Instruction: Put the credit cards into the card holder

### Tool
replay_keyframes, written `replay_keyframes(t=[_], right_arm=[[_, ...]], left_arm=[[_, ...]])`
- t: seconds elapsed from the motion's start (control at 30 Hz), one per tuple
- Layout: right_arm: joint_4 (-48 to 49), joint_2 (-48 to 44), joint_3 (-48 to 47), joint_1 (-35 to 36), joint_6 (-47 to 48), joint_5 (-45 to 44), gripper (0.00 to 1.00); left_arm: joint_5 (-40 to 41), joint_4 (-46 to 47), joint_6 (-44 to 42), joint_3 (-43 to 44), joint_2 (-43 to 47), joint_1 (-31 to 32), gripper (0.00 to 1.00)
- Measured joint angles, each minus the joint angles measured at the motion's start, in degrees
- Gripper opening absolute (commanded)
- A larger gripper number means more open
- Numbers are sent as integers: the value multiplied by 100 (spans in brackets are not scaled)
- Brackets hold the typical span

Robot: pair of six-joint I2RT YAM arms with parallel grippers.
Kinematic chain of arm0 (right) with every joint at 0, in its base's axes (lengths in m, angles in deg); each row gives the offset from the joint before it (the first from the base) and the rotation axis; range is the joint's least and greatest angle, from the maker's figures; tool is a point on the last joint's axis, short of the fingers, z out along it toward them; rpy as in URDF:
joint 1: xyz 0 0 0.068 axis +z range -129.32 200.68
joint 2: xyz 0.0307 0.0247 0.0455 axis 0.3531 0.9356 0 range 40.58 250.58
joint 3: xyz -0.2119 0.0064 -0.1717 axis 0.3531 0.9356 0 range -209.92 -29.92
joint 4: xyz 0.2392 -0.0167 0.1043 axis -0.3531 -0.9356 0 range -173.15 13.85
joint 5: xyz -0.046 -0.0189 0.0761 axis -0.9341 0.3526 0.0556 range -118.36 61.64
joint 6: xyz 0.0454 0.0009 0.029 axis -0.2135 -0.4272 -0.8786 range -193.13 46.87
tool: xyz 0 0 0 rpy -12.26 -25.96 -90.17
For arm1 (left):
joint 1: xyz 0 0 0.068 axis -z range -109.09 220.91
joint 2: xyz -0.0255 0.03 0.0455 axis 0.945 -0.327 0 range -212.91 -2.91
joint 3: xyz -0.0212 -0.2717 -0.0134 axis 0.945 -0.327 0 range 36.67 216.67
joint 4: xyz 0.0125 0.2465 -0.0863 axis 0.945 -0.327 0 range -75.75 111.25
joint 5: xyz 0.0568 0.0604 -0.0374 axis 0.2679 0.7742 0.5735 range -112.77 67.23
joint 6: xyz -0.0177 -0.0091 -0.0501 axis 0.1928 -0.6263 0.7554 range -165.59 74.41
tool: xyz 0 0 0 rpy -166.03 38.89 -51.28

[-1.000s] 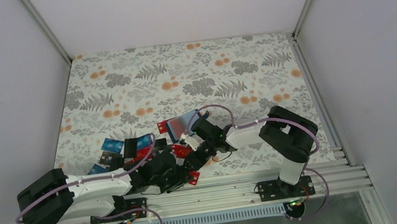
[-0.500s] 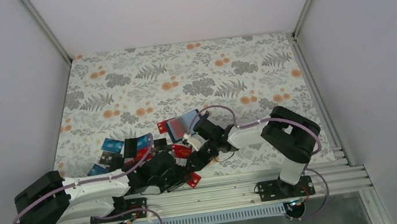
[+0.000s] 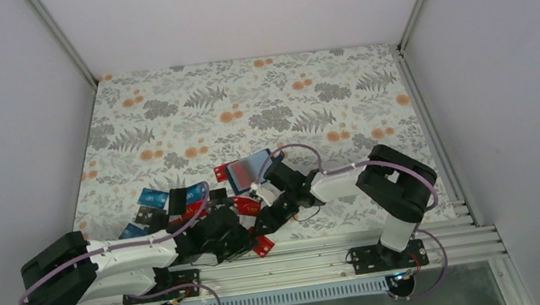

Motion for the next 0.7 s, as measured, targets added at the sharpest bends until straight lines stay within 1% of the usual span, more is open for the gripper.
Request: replay_keyframes(t=[0.33, 0.57, 0.7], right_arm=[[-227, -26, 37, 0, -26, 205, 37], [-321, -28, 52, 0, -26, 308, 36], [-341, -35, 63, 26, -26, 361, 36]], left_arm=[[44, -170, 0, 52, 0, 0, 26], [138, -380, -4, 164, 2, 28, 12], [761, -22, -48, 315, 17, -70, 4]])
